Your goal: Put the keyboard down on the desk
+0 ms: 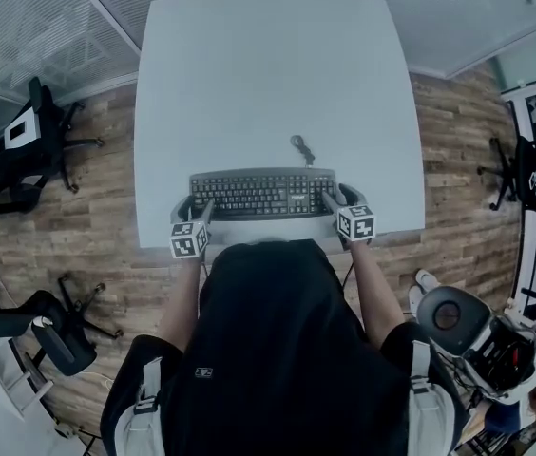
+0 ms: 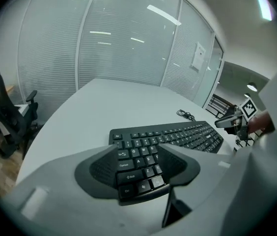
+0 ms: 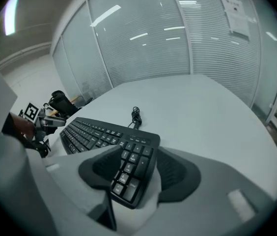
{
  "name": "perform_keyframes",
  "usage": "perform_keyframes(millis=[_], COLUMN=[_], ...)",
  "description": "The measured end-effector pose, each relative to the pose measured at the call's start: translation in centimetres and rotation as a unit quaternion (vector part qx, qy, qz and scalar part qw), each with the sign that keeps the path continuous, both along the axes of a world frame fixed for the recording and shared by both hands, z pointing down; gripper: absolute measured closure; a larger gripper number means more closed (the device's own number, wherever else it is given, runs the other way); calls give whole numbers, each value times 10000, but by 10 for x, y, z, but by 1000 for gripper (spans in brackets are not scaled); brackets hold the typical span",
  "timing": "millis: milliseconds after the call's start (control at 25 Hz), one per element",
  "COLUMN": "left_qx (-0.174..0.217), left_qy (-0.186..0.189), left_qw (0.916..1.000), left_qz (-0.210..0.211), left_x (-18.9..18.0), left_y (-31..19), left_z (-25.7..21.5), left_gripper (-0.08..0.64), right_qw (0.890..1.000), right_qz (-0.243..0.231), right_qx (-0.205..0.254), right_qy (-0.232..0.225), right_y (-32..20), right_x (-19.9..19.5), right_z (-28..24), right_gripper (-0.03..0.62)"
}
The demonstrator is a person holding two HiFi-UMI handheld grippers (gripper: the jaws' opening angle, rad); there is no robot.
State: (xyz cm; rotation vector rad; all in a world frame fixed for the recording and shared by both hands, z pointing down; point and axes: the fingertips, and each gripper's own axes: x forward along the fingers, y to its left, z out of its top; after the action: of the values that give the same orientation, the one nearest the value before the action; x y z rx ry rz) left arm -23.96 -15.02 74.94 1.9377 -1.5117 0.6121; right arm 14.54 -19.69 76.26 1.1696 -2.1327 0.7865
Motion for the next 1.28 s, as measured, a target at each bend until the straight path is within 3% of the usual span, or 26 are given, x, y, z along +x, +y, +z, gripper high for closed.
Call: perform_keyframes(millis=[40,120,160,240,360,1280], left_qx=[77,266,332,366,343,291], left_qy=[17,69,104,143,146,222], left_qw=[9998,9979,9962,9920,9891,9983], left_qz=[186,584,799,1201,1428,460], left_x=[6,18,25,39,52,49], left_y=[0,1,3,7,11,52], left_z=[-6,-16,-20,-24,-28,-46], left_gripper=[329,518,549,549,550,549], right_qw=[9999,9990,9984,9967,9940,9917], right_qz=[-110,-309,-415,-667,-947,-1187], right_qx=[130,324,385,462,532,504], right_qy=[-16,-24,-7,53,137,0], right_y=[2,6,9,15,22,46], right_x=[-1,-3,-4,-8,-10,6], right_z=[-5,-14,-17,-20,-21,-28], right_gripper=[384,474,519,588,591,591])
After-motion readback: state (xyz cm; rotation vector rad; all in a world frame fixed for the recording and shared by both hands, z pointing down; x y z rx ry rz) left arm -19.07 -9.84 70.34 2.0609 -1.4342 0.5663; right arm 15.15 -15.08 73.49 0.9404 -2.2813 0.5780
